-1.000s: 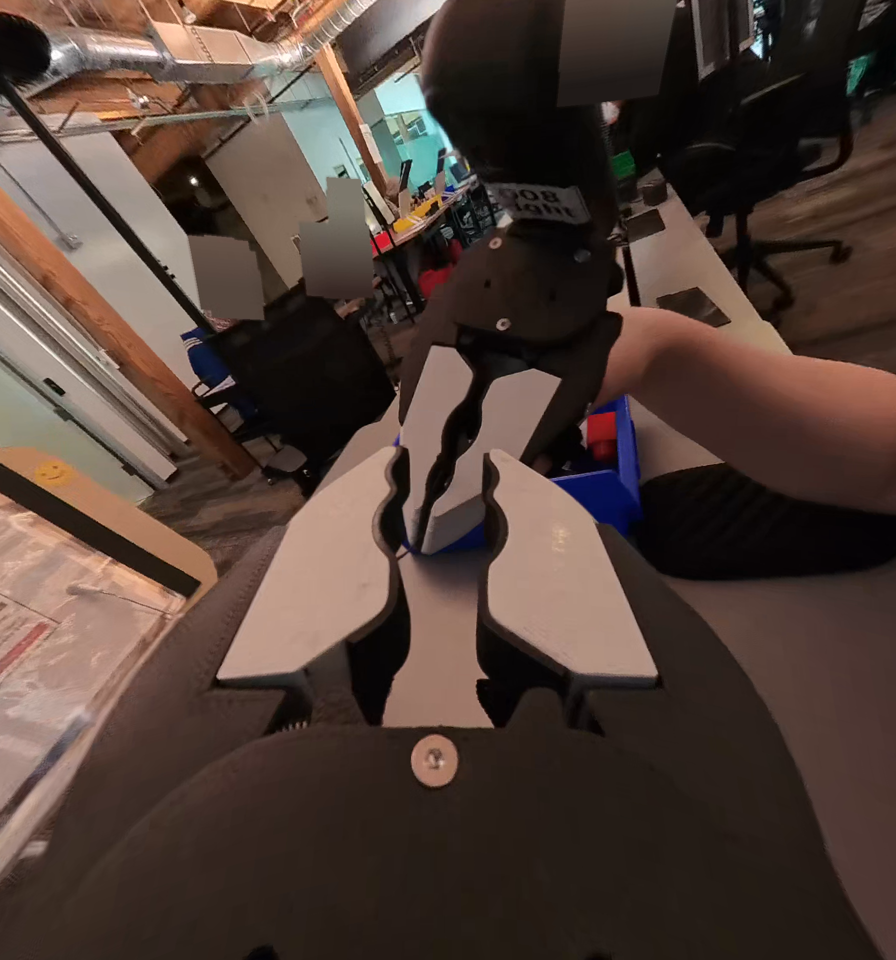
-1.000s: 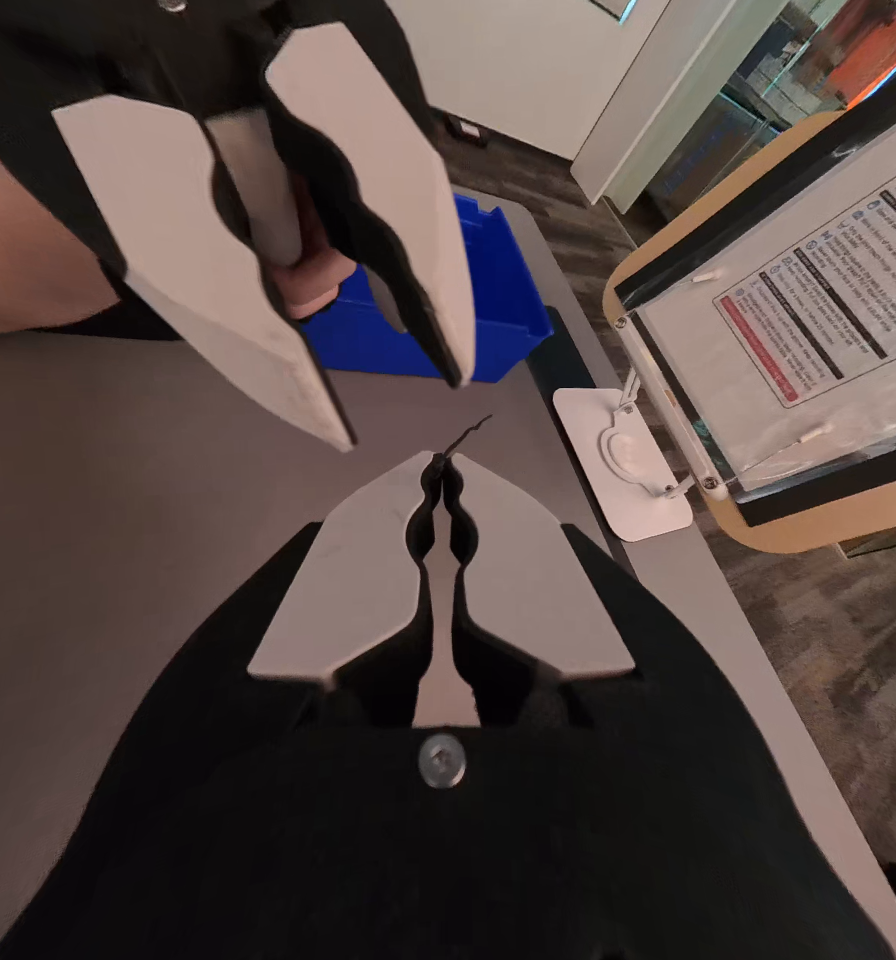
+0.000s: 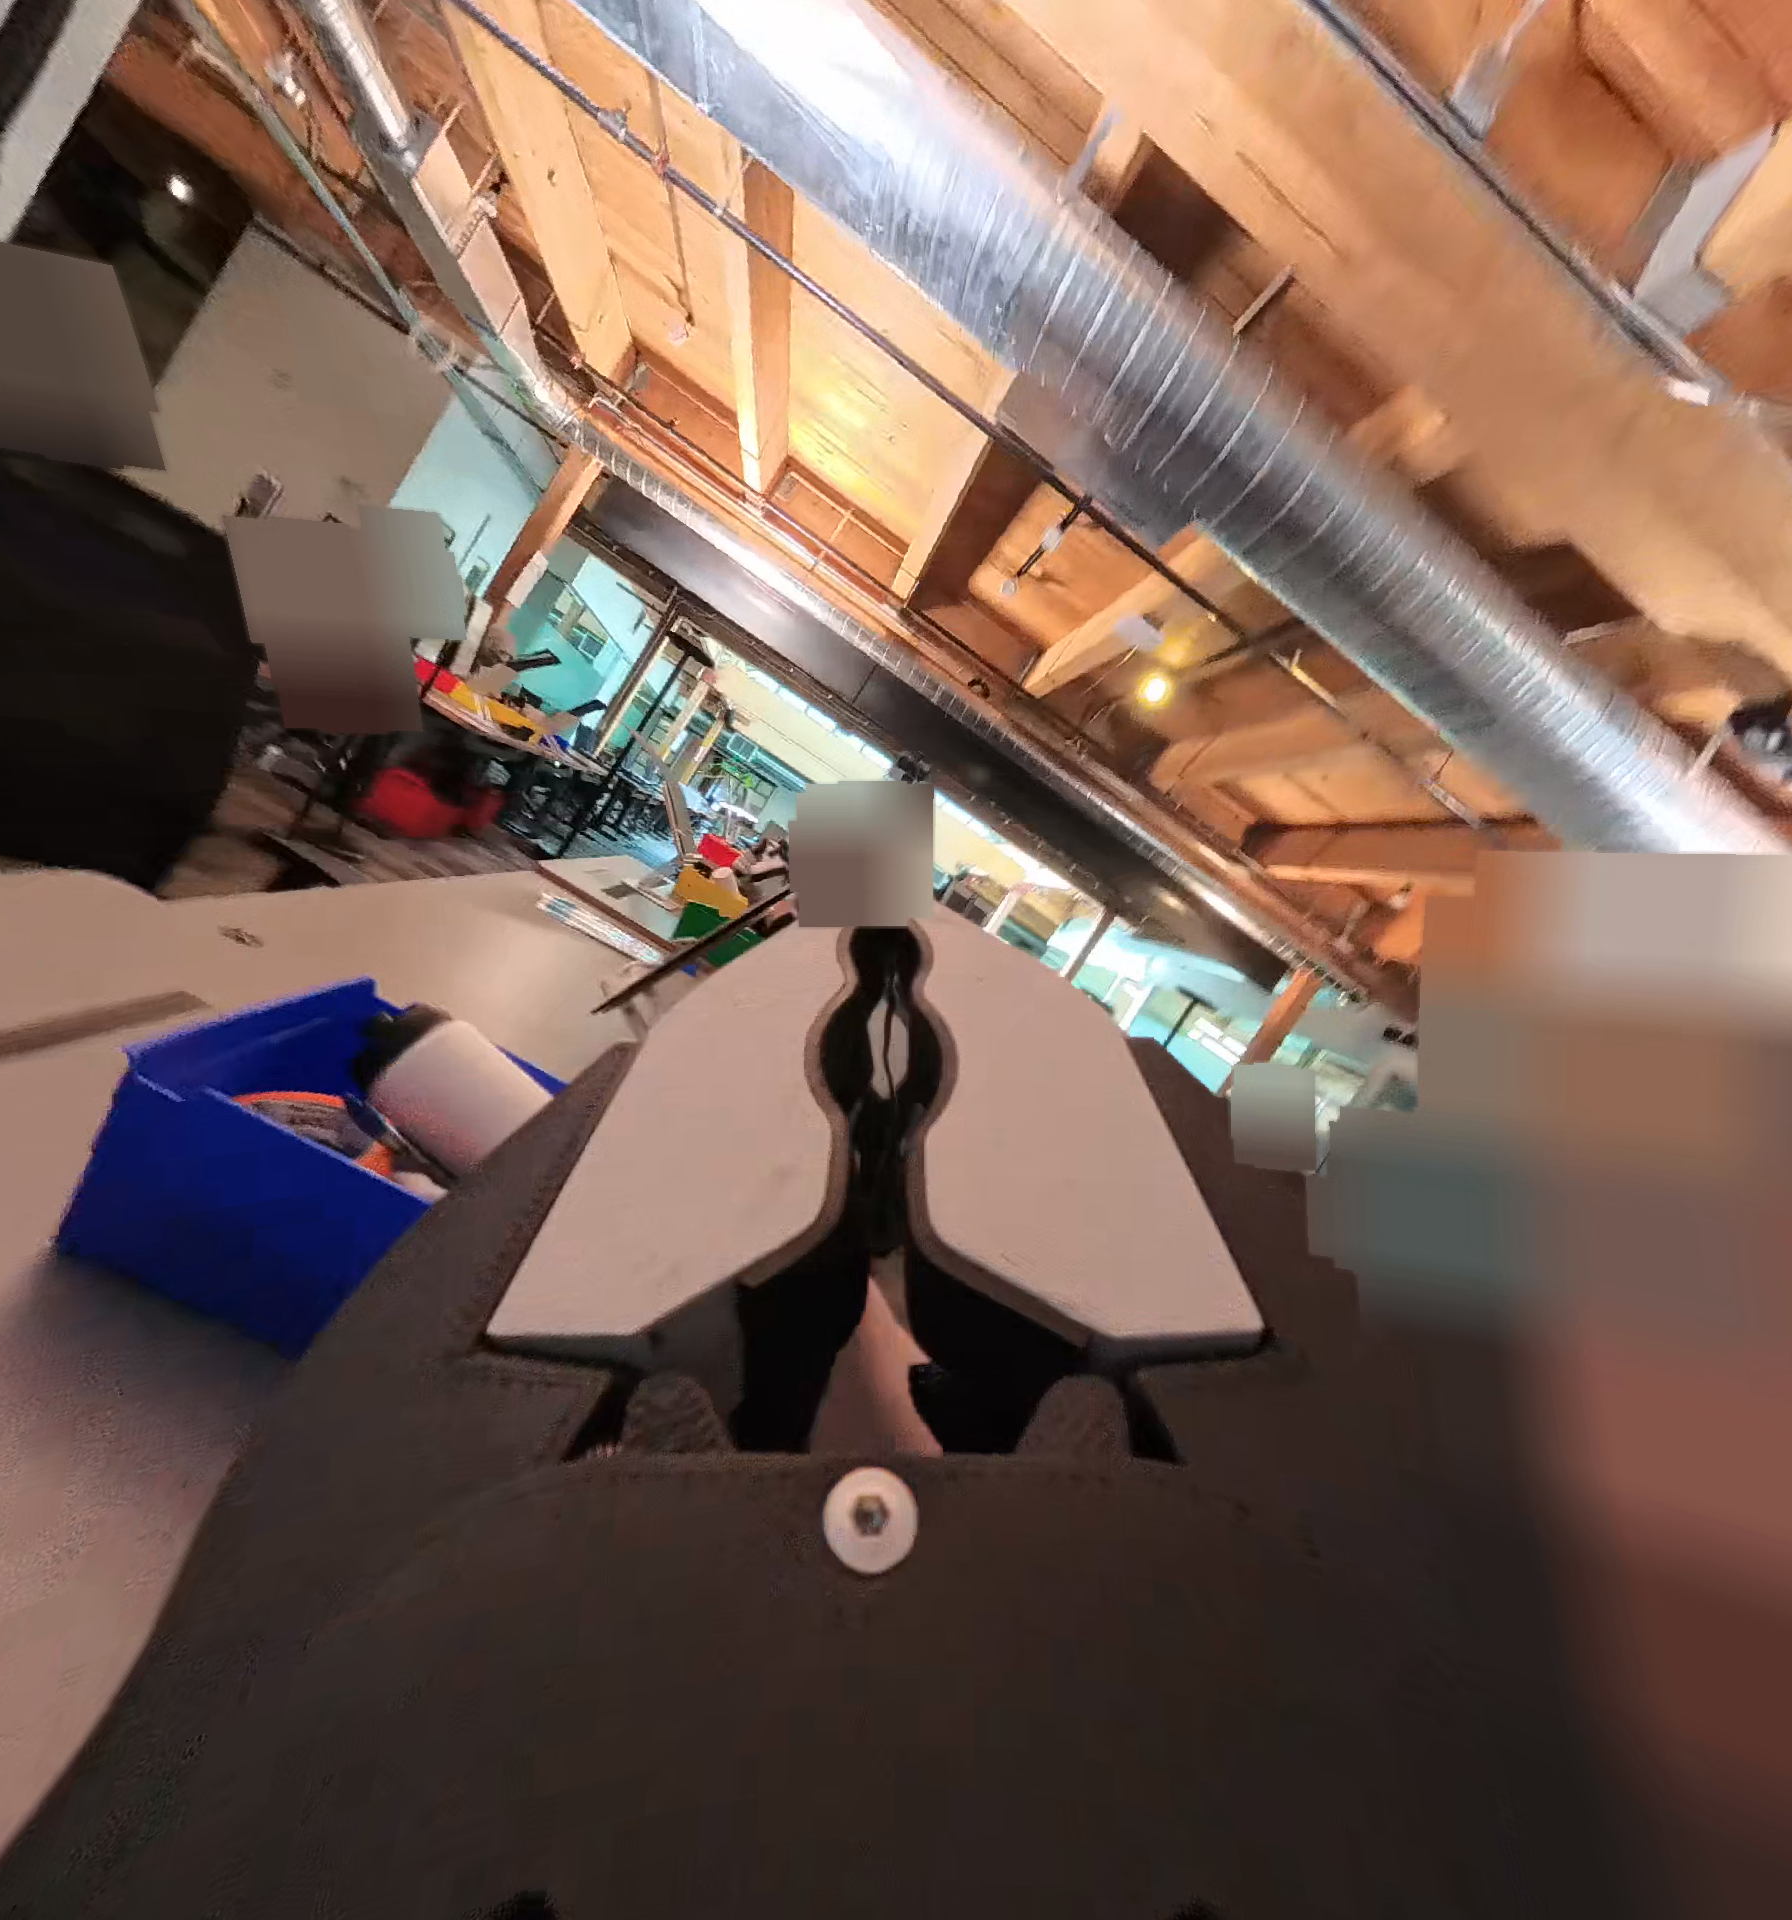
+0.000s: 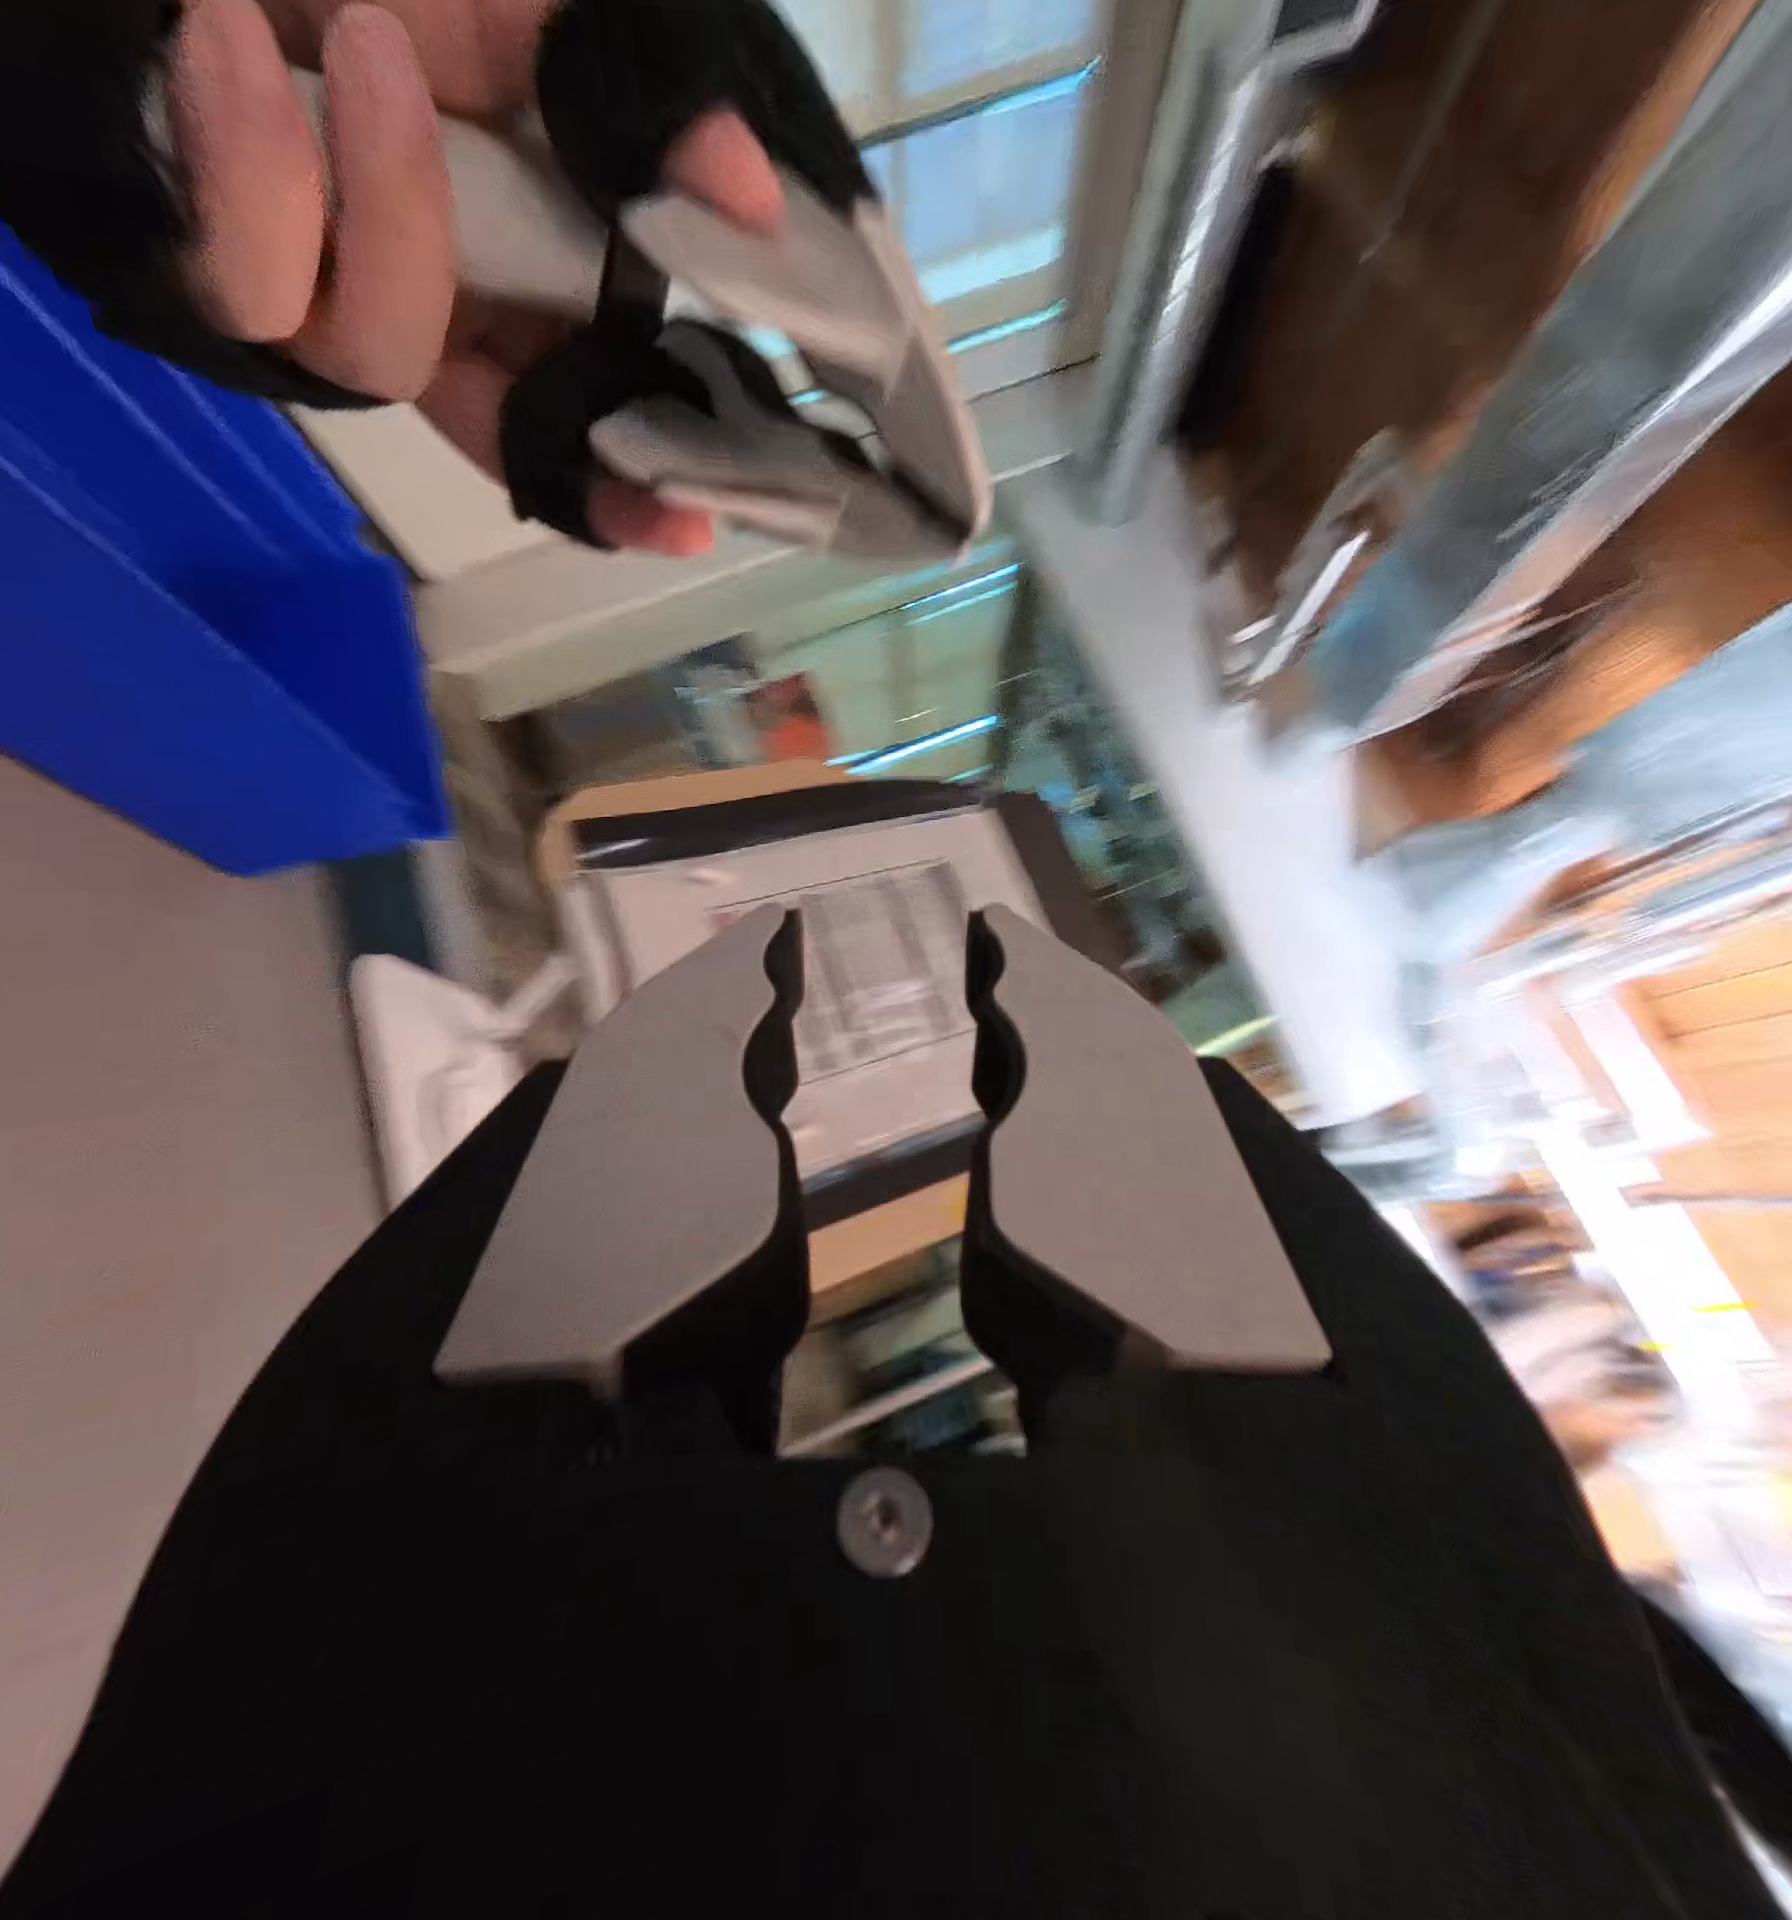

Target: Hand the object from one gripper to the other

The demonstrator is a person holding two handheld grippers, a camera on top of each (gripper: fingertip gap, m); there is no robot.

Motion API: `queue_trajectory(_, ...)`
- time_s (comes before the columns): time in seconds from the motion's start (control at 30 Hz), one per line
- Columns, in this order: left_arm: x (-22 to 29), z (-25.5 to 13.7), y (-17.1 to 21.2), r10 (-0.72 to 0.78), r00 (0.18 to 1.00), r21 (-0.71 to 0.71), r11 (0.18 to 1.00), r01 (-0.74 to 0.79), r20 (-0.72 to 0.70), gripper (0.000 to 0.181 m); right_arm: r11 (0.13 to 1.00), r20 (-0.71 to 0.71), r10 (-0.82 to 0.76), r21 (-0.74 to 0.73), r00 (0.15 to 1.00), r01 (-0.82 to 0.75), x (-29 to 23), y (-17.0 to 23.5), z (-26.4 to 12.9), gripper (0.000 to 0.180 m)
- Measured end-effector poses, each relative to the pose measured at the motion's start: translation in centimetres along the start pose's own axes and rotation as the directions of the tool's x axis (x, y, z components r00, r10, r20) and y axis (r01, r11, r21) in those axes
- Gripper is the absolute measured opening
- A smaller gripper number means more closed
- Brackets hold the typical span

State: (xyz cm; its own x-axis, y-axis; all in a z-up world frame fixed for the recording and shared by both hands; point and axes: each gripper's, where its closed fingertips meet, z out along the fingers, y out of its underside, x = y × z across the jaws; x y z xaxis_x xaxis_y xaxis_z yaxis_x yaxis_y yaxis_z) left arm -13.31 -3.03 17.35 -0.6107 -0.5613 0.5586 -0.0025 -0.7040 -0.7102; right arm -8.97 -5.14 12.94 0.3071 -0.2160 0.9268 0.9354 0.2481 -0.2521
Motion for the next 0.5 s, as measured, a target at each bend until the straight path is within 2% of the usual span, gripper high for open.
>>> queue_trajectory(0.03, -0.5, 0.0, 0.1, -0.039, 0.999, 0.009, 0.999, 0.039, 0.008, 0.000, 0.996, -0.046, -0.083, 0.027, 0.995, 0.084, 0.0, -1.0, -0.1, 0.030)
queue_trajectory(0.17, -1.6, 0.7, 1.7, -0.155, 0.988, -0.019, 0.988, 0.156, 0.021, 0.000, 0.957, -0.032, -0.279, 0.071, 0.960, 0.280, -2.3, -4.0, 0.3, 0.031)
queue_trajectory(0.3, -2.2, 1.3, 3.1, -0.157, 0.985, -0.049, 0.986, 0.161, 0.064, 0.000, 0.927, -0.053, -0.365, 0.069, 0.929, 0.368, -2.9, -4.8, 0.5, 0.030)
queue_trajectory(0.5, -2.3, 1.6, 4.0, -0.195, 0.979, -0.074, 0.977, 0.199, 0.058, 0.000, 0.905, -0.034, -0.422, 0.031, 0.906, 0.423, -3.2, -4.4, 0.5, 0.005)
